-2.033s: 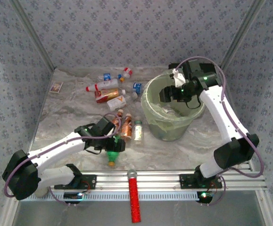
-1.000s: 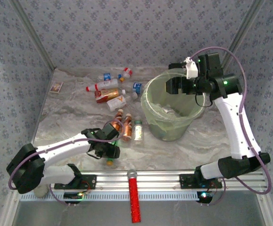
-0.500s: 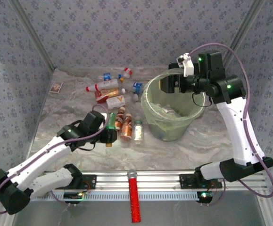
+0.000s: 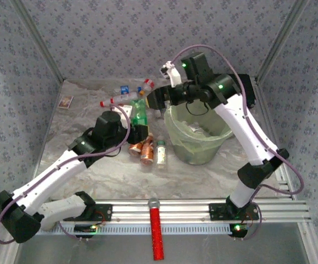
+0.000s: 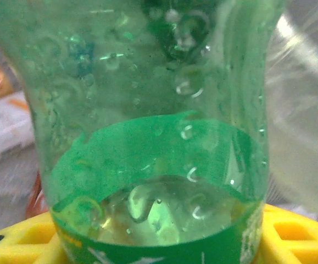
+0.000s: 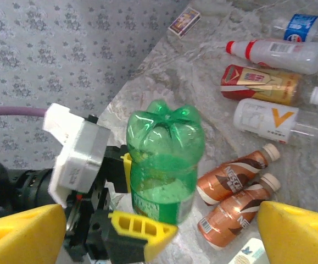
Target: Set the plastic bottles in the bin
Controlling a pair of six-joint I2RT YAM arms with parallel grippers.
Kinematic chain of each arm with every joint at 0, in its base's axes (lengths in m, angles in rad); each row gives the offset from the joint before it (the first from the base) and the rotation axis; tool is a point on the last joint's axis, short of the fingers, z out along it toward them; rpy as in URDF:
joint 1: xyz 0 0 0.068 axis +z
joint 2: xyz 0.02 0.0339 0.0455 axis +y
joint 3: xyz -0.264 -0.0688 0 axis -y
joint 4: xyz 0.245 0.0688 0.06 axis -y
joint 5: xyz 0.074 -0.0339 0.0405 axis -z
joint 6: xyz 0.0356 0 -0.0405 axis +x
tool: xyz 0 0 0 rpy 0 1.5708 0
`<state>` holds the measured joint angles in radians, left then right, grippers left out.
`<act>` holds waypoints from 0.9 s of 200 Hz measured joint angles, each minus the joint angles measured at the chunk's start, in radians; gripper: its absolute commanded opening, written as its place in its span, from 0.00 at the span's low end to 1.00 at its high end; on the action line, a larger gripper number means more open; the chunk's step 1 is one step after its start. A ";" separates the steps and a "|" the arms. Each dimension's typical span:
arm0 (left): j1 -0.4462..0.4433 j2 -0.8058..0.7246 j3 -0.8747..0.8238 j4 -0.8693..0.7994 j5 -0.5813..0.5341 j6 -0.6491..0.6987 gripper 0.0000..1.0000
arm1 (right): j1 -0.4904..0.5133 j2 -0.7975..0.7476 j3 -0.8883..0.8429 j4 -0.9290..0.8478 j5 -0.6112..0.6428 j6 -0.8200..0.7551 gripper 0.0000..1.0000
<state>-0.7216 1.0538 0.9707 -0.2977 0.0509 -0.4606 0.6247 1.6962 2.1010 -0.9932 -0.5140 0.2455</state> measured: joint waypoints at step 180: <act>0.100 0.072 0.050 0.370 0.319 -0.111 0.26 | -0.045 0.111 0.043 0.073 -0.233 0.018 0.74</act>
<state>-0.6216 1.1255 1.0206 0.0723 0.3702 -0.5713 0.5800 1.8072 2.1445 -0.9203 -0.7471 0.2634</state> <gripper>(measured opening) 0.585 0.785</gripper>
